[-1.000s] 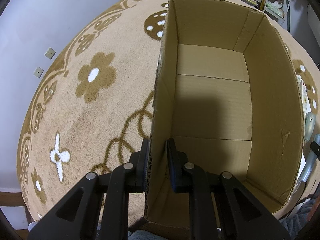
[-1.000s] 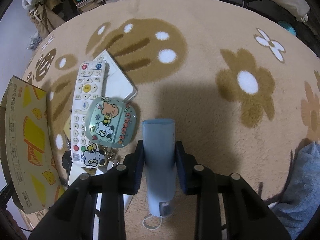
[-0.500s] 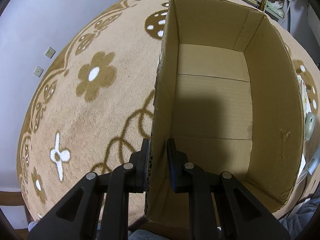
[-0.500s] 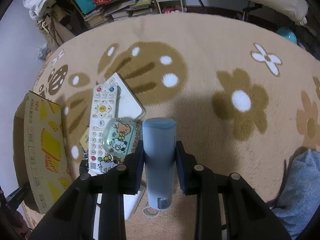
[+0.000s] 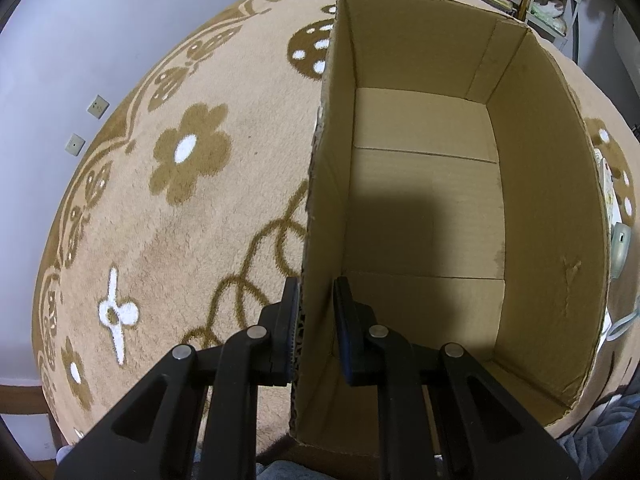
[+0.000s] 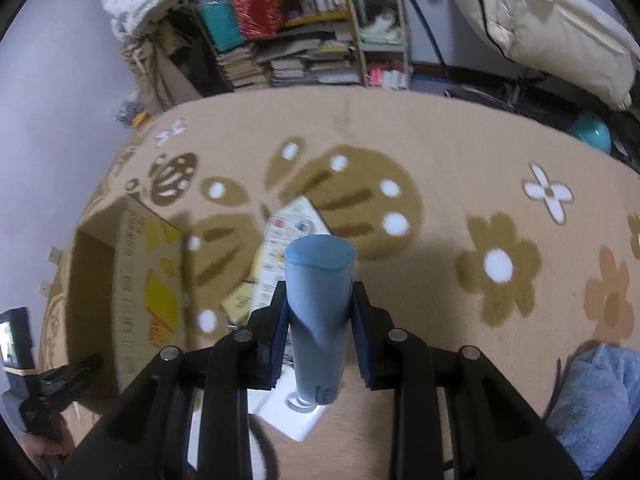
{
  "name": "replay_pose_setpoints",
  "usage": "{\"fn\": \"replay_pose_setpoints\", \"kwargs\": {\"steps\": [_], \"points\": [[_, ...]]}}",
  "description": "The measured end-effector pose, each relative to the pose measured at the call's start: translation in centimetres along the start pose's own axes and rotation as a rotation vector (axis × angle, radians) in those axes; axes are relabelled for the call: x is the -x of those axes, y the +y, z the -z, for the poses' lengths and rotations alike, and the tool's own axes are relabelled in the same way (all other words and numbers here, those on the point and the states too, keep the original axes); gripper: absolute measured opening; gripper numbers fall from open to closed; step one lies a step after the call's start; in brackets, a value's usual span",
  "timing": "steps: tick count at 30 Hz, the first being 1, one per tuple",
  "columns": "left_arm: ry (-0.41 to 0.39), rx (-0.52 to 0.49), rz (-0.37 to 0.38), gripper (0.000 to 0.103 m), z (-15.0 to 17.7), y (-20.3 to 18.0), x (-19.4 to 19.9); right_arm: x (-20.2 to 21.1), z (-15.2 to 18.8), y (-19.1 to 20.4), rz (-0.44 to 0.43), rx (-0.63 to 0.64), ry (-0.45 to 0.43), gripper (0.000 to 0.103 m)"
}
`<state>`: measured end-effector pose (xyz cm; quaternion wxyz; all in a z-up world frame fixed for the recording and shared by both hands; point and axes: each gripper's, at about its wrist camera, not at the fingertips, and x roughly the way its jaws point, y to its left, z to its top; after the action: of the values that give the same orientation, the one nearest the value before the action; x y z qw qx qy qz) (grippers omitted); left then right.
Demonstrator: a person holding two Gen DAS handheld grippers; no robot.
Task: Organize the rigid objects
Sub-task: 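Close the right gripper on the blue power bank and lift it, then lower the power bank into the box and open the right gripper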
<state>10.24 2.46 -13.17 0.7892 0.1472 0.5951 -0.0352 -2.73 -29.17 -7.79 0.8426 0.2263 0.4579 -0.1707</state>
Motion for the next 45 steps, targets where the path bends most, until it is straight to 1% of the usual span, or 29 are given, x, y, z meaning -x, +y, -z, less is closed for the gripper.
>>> {"fn": "replay_pose_setpoints", "kwargs": {"steps": [5, 11, 16, 24, 29, 32, 35, 40, 45], "points": [[0.002, -0.003, -0.002, 0.016, 0.0, 0.0, -0.2, 1.2, -1.3, 3.0, -0.033, 0.066, -0.035, 0.031], [0.011, 0.007, 0.002, 0.016, 0.0, 0.1, -0.4, 1.8, -2.1, 6.7, -0.123, 0.135, -0.052, 0.031], [0.016, 0.01, 0.008, 0.016, 0.0, 0.2, -0.4, 2.7, -2.2, 9.1, -0.187, 0.166, -0.078, 0.031], [0.018, 0.023, 0.015, 0.016, -0.1, 0.4, -0.4, 4.8, -2.0, 12.0, -0.299, 0.204, -0.152, 0.031], [0.018, 0.022, 0.015, 0.016, -0.1, 0.4, -0.4, 5.0, -1.7, 13.8, -0.35, 0.247, -0.167, 0.031], [0.019, 0.025, 0.019, 0.016, -0.1, 0.5, -0.4, 4.5, -1.4, 15.1, -0.36, 0.27, -0.156, 0.031], [0.019, 0.027, 0.021, 0.016, 0.0, 0.6, -0.4, 3.1, -0.7, 16.0, -0.354, 0.29, -0.119, 0.031], [0.019, 0.024, 0.022, 0.016, 0.0, 0.6, -0.4, 0.5, 0.0, 16.4, -0.346, 0.301, -0.062, 0.031], [0.022, 0.024, 0.023, 0.016, -0.1, 0.6, -0.5, -1.8, 0.7, 16.8, -0.346, 0.31, -0.027, 0.031]]}}
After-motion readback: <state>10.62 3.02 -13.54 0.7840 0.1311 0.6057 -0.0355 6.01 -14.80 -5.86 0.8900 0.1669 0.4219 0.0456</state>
